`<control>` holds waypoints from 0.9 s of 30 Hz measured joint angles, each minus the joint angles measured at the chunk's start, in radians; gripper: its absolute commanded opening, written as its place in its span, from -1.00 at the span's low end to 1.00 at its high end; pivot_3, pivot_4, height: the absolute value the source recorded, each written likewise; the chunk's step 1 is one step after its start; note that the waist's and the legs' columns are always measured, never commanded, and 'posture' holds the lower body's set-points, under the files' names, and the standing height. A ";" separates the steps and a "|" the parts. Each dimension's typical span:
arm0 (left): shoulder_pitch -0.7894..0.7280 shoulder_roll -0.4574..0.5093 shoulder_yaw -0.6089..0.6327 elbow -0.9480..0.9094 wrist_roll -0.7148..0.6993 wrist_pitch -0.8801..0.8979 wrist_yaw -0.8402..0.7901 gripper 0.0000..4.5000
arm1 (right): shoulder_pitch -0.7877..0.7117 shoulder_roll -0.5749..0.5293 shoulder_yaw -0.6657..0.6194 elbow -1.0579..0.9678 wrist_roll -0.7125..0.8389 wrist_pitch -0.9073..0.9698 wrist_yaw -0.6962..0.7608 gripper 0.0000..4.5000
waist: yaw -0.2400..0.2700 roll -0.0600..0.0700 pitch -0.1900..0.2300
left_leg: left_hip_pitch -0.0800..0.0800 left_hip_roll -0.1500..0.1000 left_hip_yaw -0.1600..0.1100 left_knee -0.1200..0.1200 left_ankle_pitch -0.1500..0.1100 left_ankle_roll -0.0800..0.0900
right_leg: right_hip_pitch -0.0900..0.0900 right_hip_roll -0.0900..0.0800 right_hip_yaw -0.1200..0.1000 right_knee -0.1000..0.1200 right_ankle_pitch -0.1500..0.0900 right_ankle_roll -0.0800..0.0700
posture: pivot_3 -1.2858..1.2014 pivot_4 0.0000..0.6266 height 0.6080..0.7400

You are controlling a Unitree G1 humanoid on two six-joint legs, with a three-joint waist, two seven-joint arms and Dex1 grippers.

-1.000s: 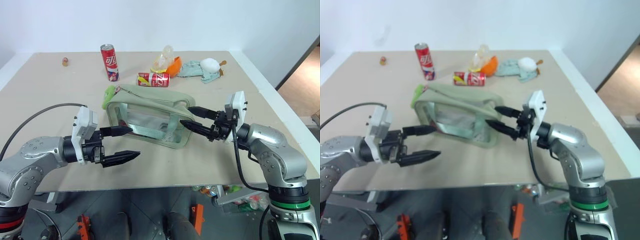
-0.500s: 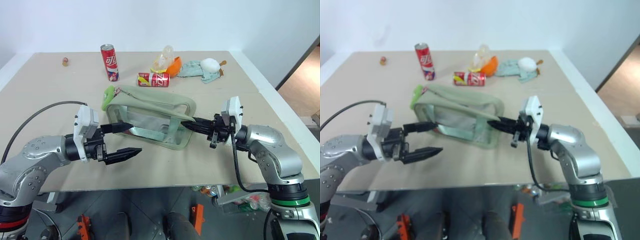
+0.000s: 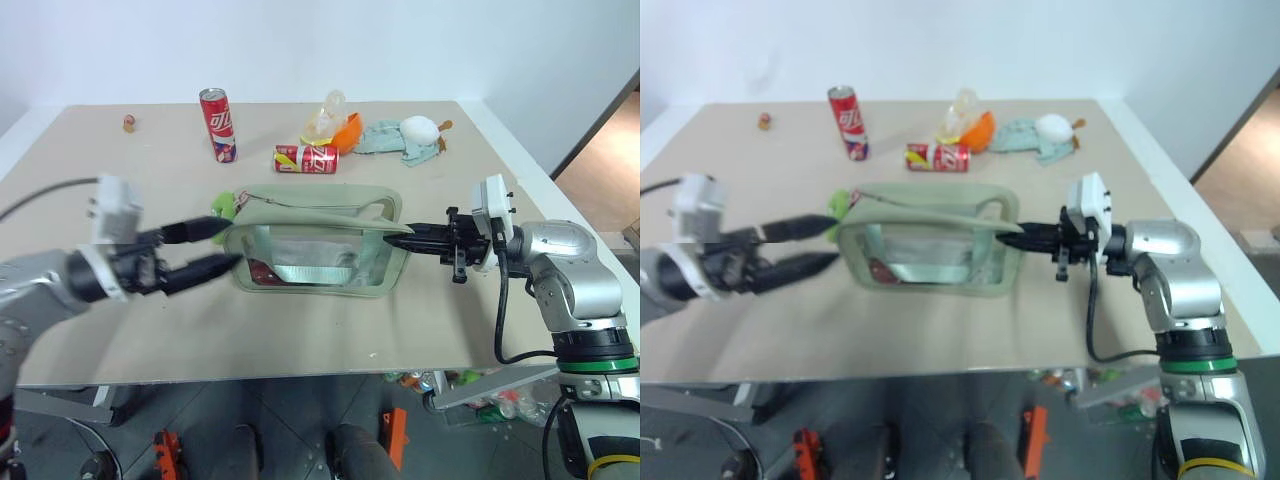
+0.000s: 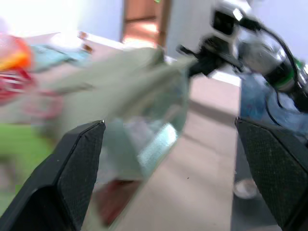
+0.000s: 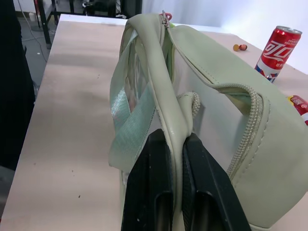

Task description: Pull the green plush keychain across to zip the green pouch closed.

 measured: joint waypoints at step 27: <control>-0.285 -0.236 -0.208 0.632 0.350 -0.189 -0.150 1.00 | 0.008 -0.001 0.001 -0.059 -0.022 0.012 -0.043 -0.99 | 0.001 0.000 -0.001 | 0.001 0.002 0.000 0.000 0.000 -0.001 | 0.000 0.002 0.001 0.000 0.002 -0.001 | 0.03 -0.52 1.00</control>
